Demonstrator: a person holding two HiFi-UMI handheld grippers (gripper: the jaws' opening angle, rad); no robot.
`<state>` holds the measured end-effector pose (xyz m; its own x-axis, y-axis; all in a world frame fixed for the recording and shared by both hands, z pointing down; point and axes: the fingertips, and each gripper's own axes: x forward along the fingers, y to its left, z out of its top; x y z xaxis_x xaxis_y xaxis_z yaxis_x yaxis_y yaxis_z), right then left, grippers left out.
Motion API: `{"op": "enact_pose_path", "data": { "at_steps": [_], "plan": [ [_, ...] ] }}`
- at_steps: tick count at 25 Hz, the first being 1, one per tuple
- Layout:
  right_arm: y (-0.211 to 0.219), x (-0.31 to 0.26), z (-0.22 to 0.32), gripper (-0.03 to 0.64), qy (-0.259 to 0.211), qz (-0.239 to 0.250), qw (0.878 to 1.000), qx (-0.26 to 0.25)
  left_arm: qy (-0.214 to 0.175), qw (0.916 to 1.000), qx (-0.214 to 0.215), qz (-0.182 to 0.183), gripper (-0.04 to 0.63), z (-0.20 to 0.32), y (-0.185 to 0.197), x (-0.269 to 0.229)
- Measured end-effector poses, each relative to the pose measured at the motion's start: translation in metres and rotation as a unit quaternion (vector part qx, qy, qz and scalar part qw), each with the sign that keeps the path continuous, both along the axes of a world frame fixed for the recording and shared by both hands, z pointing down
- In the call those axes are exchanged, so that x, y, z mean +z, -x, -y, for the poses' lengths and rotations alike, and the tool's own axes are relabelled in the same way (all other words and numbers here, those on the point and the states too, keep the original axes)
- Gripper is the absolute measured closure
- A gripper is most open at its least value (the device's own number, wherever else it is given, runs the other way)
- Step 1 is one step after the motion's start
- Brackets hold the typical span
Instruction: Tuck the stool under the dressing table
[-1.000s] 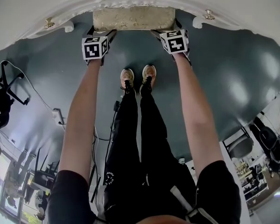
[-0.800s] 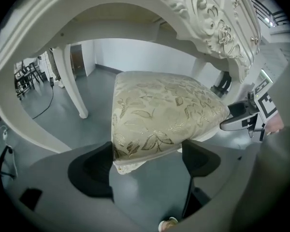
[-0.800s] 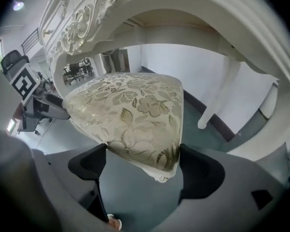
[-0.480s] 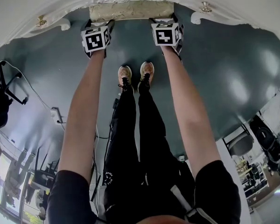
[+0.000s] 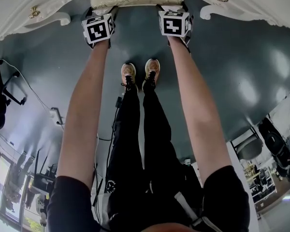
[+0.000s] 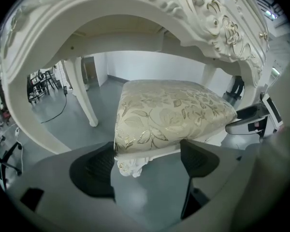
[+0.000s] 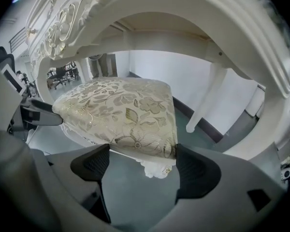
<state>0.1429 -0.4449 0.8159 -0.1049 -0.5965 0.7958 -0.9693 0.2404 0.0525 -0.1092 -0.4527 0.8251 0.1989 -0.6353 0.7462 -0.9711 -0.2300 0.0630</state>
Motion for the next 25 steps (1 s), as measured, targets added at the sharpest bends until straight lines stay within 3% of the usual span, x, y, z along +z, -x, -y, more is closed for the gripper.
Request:
{"op": "enact_pose_path", "data": {
  "at_steps": [12, 17, 25],
  "plan": [
    [-0.005, -0.002, 0.005, 0.184, -0.006, -0.002, 1.000, 0.018, -0.004, 1.0000, -0.005, -0.007, 0.151, 0.005, -0.003, -0.002],
    [-0.002, -0.012, -0.006, 0.211, -0.023, 0.008, 0.999, 0.022, -0.024, 0.9986, -0.020, -0.042, 0.167, -0.006, -0.007, -0.014],
    [0.033, -0.086, -0.026, 0.270, -0.116, 0.024, 0.992, -0.046, -0.108, 0.9910, 0.069, -0.041, 0.255, -0.030, -0.034, -0.085]
  ]
}}
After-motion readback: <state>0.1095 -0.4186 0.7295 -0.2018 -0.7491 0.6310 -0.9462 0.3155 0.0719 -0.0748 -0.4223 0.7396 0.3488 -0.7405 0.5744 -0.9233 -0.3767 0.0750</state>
